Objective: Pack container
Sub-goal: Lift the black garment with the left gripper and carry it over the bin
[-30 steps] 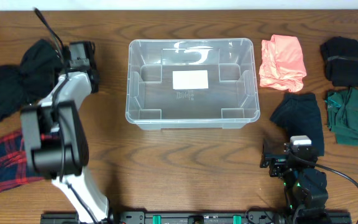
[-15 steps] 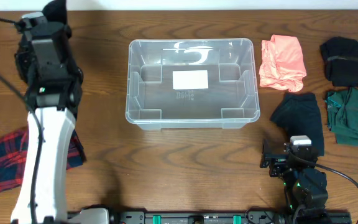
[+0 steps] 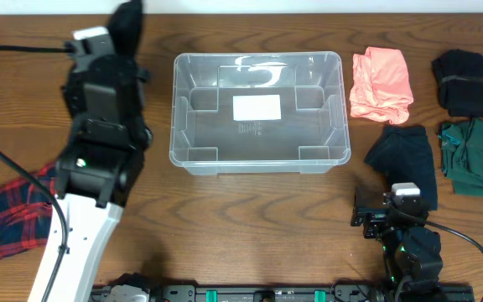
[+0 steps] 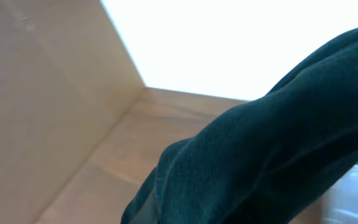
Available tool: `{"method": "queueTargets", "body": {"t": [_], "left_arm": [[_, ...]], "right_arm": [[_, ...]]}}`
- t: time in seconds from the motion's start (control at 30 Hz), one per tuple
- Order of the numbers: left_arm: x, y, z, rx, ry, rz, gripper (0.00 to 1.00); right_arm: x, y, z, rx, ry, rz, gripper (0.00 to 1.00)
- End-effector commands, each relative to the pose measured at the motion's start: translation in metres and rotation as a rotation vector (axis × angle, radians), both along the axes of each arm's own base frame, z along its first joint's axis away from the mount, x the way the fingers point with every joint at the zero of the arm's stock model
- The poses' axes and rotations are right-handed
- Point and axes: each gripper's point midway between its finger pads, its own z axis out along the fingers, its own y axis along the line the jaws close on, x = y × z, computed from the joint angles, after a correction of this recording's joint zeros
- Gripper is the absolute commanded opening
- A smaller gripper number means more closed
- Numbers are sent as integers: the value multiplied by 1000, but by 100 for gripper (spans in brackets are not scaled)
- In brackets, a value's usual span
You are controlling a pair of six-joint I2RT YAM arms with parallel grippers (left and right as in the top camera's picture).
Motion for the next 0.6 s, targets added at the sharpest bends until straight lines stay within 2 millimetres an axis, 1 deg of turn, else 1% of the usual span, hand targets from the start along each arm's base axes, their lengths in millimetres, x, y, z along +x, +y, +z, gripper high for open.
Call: {"method": "queueTargets", "body": {"t": [0.0, 0.2, 0.3, 0.43, 0.47, 0.57], "left_arm": [[-12, -11, 31, -104, -148, 11, 6], [-16, -43, 40, -219, -208, -88, 6], [-21, -52, 51, -288, -257, -110, 6], [-32, -66, 78, -387, -333, -174, 6], [-35, -69, 86, -430, -357, -195, 6], [-44, -78, 103, -572, -406, -250, 6]], "right_arm": [[0, -2, -1, 1, 2, -11, 99], [0, -2, -1, 2, 1, -12, 99], [0, -2, -1, 2, 2, -12, 99], [0, -2, -1, 1, 2, -11, 99], [0, -2, -1, 2, 2, -12, 99], [0, -2, -1, 2, 2, -12, 99]]}}
